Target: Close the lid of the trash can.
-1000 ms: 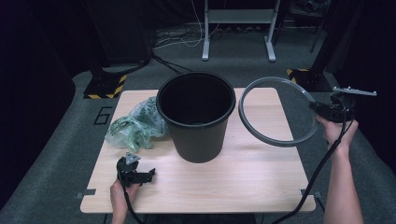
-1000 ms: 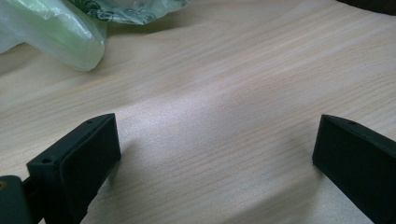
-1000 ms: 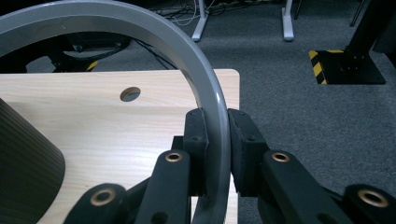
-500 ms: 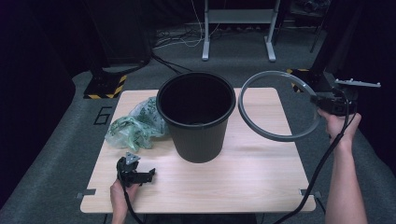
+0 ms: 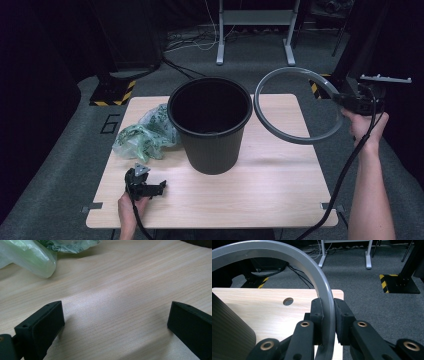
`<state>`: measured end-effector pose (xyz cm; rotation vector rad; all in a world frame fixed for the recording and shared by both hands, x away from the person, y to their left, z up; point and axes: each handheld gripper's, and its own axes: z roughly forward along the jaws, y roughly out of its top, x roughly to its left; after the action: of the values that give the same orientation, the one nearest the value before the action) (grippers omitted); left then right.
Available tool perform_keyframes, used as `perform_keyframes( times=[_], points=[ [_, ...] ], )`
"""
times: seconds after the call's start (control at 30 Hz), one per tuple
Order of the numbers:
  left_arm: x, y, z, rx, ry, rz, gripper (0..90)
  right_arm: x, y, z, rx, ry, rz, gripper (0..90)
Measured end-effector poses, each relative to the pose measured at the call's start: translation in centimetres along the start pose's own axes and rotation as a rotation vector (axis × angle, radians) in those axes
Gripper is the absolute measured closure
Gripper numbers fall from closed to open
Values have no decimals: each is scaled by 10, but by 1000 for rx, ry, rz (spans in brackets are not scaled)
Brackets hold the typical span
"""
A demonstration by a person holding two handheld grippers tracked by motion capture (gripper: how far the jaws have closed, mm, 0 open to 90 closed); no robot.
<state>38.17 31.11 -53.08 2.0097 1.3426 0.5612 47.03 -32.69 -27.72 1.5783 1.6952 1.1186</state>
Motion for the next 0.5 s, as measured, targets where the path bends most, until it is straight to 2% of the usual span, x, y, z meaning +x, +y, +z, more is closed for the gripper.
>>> perform_keyframes(
  times=[0.27,0.5],
  points=[
    [0,0,0,0,0,-1,7,12,13,3,-2,22,-13,786],
    [0,0,0,0,0,1,7,30,23,10,-4,50,-36,786]
  ],
)
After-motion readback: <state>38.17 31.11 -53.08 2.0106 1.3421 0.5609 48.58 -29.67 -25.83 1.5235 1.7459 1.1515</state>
